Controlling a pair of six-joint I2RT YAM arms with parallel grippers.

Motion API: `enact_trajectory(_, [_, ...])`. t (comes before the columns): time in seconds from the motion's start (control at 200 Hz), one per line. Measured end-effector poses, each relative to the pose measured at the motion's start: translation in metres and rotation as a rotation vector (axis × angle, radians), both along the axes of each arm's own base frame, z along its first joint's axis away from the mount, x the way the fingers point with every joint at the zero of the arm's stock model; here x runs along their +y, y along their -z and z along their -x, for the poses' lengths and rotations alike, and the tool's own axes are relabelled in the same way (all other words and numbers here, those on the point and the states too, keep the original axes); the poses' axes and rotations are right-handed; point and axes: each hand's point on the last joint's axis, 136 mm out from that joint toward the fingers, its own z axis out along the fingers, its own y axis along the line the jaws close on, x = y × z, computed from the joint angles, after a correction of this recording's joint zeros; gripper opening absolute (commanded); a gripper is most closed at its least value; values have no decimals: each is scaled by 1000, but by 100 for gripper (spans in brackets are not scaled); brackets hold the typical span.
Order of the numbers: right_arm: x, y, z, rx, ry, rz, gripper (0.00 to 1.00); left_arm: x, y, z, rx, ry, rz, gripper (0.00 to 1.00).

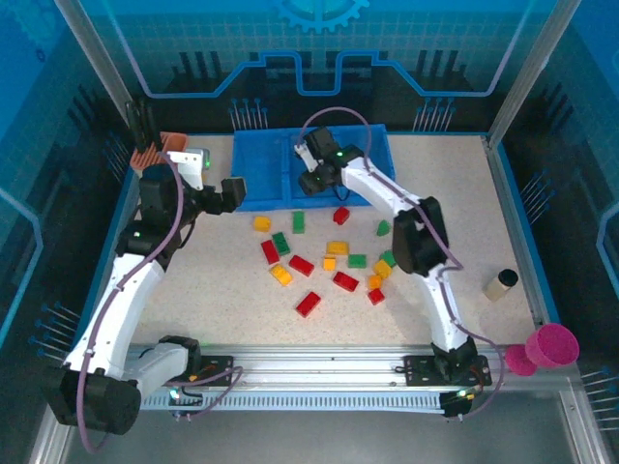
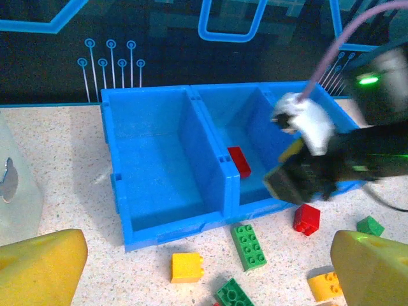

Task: Sort the legos into containers by color
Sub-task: Place the lego in the container, then pick up the lego from the middle-right of the table.

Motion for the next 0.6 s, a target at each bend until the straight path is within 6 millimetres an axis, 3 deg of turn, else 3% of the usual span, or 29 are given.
enact_trajectory(0.13, [-57, -57, 57, -12, 113, -20, 62, 1, 1, 0, 1, -1, -15, 99])
enact_trajectory(0.24, [-120, -72, 109, 13, 273, -67, 70, 2, 4, 1, 11, -1, -30, 99])
enact_trajectory(0.31, [-157, -62, 140, 54, 383, -77, 73, 3, 5, 1, 11, -2, -40, 99])
enact_trajectory(0.415, [-200, -31, 179, 148, 550, -89, 80, 3, 7, 1, 19, -2, -48, 99])
enact_trajectory(0.505, [-225, -3, 204, 225, 677, -104, 84, 3, 12, 1, 35, -1, -49, 99])
enact_trajectory(0.6, [-238, 19, 221, 295, 769, -130, 88, 2, 16, -1, 53, 0, -51, 99])
